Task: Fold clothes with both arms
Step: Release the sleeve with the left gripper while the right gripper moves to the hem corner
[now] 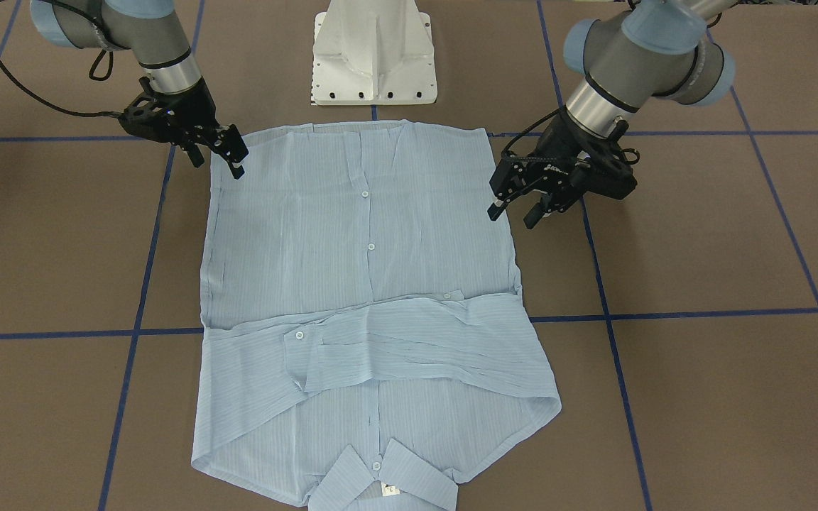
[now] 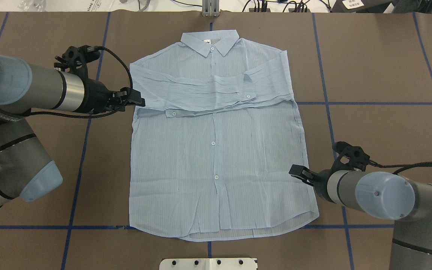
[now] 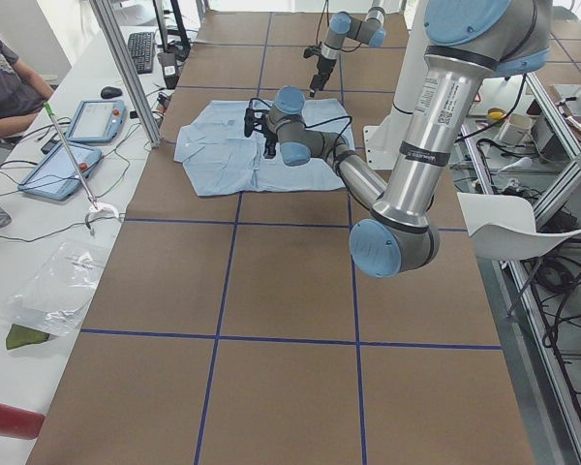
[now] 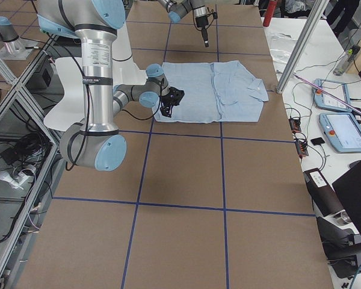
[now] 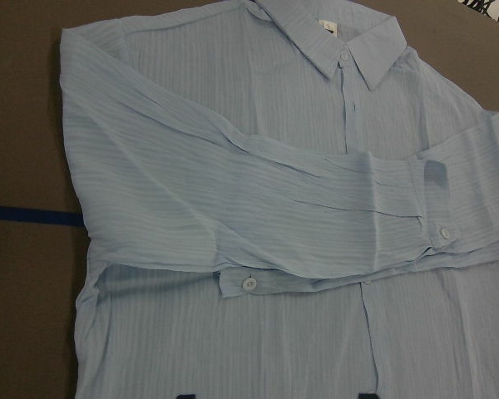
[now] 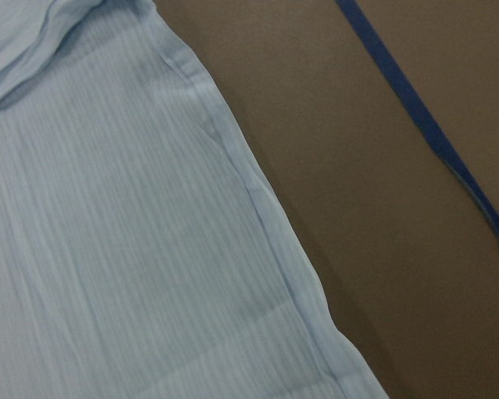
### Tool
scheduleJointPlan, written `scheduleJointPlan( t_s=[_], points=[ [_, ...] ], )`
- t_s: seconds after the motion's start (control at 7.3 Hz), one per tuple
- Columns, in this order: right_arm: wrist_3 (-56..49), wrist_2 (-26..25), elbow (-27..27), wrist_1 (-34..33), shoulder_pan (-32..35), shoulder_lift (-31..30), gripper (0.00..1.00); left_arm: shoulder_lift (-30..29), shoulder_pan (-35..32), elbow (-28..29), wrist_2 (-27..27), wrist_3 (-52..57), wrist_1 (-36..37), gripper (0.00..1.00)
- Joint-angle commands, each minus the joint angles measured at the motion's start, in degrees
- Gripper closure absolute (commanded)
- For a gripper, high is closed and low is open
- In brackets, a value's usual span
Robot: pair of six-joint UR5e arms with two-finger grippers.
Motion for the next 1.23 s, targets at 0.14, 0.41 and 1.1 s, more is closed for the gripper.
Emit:
scheduleJointPlan(
  t_s=[0.14,0.41,1.1],
  points=[
    [2.78,-0.51,2.79,-7.71,-3.43,-0.76,0.1,0.07,-0.25,-0.22,0.84,-0.38,0.0,0.28],
    [3.31,-0.43,2.37,-8.01,-4.75,-0.94,0.14,0.24,-0.08,-0.22,2.78,-0.47,0.09,0.28],
    [3.22,1.15,1.48,-8.01,-5.99,-1.82,0.27,0.42,-0.17,-0.4,3.66,-0.47,0.09,0.28]
  ],
)
